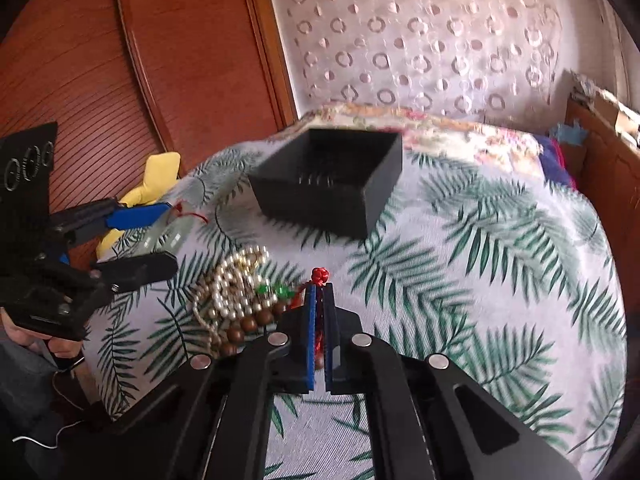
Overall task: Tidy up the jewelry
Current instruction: 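Lift the jade bangle with the left gripper while the right gripper grasps the red bead bracelet, then lower the jade bangle into the box with the left gripper while the right releases the red beads inside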
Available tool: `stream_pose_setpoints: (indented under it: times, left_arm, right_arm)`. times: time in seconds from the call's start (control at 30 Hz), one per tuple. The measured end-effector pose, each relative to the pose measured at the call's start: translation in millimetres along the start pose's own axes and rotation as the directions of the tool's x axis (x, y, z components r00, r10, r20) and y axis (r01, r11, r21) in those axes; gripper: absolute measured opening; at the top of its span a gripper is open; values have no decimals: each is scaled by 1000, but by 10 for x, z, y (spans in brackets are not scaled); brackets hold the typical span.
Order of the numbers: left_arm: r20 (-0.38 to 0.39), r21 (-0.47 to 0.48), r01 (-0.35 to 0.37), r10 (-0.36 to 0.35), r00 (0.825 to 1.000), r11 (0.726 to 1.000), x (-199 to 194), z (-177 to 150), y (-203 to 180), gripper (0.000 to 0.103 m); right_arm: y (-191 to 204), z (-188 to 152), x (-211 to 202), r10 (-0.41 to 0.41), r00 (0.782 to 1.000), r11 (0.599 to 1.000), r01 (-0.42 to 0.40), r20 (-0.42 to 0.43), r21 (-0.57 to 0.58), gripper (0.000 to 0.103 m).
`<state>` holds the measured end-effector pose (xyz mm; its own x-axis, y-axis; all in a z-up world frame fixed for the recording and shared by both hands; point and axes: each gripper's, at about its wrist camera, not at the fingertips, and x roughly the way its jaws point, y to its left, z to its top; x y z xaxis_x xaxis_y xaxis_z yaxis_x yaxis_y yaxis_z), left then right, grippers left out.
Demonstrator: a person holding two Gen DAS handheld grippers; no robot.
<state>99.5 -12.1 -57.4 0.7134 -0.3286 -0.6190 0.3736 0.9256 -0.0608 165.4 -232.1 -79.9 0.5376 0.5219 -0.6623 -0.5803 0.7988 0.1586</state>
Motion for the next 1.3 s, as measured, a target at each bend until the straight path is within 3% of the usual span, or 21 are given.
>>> stream_pose_setpoints:
  times: [0.33, 0.7, 1.03, 1.13, 1.3]
  left_arm:
    - [19, -1, -23, 23, 1000, 1000, 25, 202, 82, 69]
    - [33, 9, -45, 45, 998, 999, 149, 453, 211, 69]
    - [16, -12, -80, 80, 997, 997, 432, 688, 408, 69]
    - [8, -22, -83, 83, 997, 996, 523, 753, 451, 69]
    - [0, -15, -87, 87, 996, 996, 671, 847, 477, 69]
  right_arm:
    - [57, 522, -104, -26, 996, 995, 34, 80, -94, 4]
    - [3, 1017, 255, -33, 995, 994, 43, 92, -103, 4]
    - [-231, 1111, 604, -41, 998, 998, 43, 47, -46, 6]
    - [-286, 1125, 599, -43, 998, 998, 45, 50, -42, 17]
    - [-350, 1077, 525, -45, 997, 999, 47, 62, -27, 19]
